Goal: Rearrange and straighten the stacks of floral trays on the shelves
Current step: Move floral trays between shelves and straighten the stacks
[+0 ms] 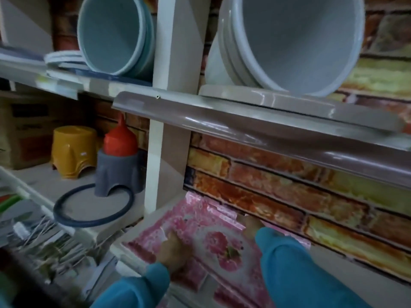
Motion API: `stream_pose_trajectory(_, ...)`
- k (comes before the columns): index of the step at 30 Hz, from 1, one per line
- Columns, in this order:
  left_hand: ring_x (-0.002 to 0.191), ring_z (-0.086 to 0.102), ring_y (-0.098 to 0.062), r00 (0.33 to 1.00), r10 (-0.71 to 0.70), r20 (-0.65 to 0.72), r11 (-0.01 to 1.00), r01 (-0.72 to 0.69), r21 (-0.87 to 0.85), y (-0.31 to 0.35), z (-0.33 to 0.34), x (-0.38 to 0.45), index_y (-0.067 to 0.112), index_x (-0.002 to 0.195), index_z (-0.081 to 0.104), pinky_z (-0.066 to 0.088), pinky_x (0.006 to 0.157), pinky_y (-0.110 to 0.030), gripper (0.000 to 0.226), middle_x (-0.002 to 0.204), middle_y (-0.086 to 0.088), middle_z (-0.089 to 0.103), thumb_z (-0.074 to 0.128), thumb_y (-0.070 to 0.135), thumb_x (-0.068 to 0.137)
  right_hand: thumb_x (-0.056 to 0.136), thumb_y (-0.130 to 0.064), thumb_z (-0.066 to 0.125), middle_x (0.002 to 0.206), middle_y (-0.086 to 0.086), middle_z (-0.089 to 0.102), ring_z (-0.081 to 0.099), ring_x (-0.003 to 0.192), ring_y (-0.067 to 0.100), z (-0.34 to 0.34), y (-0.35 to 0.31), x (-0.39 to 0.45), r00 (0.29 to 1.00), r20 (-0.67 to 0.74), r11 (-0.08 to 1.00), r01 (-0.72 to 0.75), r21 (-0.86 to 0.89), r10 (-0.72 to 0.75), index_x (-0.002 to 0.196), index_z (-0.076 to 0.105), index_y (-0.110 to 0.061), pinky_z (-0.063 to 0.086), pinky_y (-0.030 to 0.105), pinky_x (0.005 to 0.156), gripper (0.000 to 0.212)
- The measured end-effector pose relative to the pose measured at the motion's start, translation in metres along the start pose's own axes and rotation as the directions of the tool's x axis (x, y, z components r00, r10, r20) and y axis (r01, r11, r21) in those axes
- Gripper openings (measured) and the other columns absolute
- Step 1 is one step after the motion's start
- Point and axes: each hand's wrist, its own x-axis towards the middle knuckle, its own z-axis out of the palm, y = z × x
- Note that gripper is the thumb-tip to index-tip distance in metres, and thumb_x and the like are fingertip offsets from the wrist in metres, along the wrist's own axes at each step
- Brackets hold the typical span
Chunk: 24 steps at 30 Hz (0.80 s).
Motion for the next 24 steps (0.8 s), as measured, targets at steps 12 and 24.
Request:
stream_pose_trajectory(12,0.118,0.059,-0.037,0.999,-0.029,0.035,0.999,0.03,-0.037,-0.002,0.009,0.011,0.004,0.141,0.026,0.05,0.098,-0.04,0.059,0.135,-0.019,0.056,0.05,0.032,0.094,0.09,-0.024,0.055,0.148,0.01,0.038,0.04,0.136,0.03,0.027,0.006,0.023,0.992,-0.081,0.993,-0.087,0.08,0.094,0.14,0.042,-0.031,0.036,0.037,0.111,0.051)
stream_pose_trajectory(24,0.062,0.069,-0.032,0.992,0.08,-0.094,0.971,-0.099,-0.218,0.04,0.006,0.014,0.015,0.14,0.025,0.057,0.047,-0.035,0.053,0.1,-0.02,0.067,0.046,0.017,0.091,0.086,-0.018,0.051,0.129,0.019,0.06,0.06,0.117,0.033,-0.015,0.041,0.0,0.975,-0.137,0.979,-0.154,0.135,0.173,0.119,0.061,-0.009,0.047,0.034,0.095,0.035)
